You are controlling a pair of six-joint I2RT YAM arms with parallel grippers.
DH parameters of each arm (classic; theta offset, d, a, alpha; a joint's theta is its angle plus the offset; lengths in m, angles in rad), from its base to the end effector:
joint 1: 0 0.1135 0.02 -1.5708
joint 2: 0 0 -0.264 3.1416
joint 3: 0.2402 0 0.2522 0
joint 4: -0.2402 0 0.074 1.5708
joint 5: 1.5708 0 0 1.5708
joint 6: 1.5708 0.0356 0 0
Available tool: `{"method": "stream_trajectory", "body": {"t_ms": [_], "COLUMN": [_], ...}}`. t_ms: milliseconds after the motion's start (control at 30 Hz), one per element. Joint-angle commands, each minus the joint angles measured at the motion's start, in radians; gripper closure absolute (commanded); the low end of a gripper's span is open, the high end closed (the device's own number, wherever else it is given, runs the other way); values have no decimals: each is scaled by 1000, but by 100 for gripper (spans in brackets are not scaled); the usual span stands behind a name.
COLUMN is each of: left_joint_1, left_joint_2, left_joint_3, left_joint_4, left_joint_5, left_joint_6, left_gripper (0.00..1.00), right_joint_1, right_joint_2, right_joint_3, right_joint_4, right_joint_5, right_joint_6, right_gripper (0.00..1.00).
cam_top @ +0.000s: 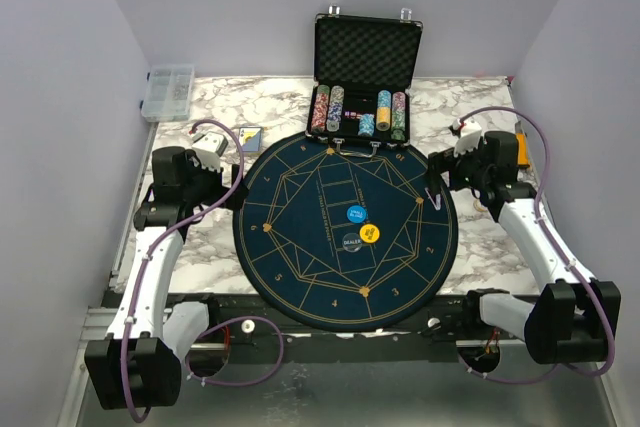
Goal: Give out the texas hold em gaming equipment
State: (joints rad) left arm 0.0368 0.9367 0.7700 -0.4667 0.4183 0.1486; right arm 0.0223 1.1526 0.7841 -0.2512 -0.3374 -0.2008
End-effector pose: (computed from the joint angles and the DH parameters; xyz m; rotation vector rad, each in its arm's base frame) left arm 0.2014 -0.0071 0.2816 0.3510 2.1347 -0.3538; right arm 0.2502 0.0174 0.2600 -0.4276 2.1201 0.2666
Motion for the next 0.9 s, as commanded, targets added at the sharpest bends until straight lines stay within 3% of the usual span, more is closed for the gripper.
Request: {"method": "stream_trajectory", "body": {"t_ms": [0,300,667,867], "left_joint_1": [-6,-6,-6,-6], "left_joint_2": [-17,-1,21,25], "left_joint_3": [-15,-3,-5,7], "left_joint_4": [9,-16,-34,-44], "left_joint_5": [23,69,74,92], "left_joint_6": [-10,8,16,16], "left_gripper": [2,2,2,2], "right_joint_1": [-3,78,528,729], "right_joint_2": [-2,19,126,222], "right_joint_3": [37,66,117,101], "right_joint_4": [-45,-139,-277,-233], "right_joint_5": [-109,-187,-19,91], "right_joint_6": [-41,-147,-287,-324], "right_gripper": [0,0,0,3]}}
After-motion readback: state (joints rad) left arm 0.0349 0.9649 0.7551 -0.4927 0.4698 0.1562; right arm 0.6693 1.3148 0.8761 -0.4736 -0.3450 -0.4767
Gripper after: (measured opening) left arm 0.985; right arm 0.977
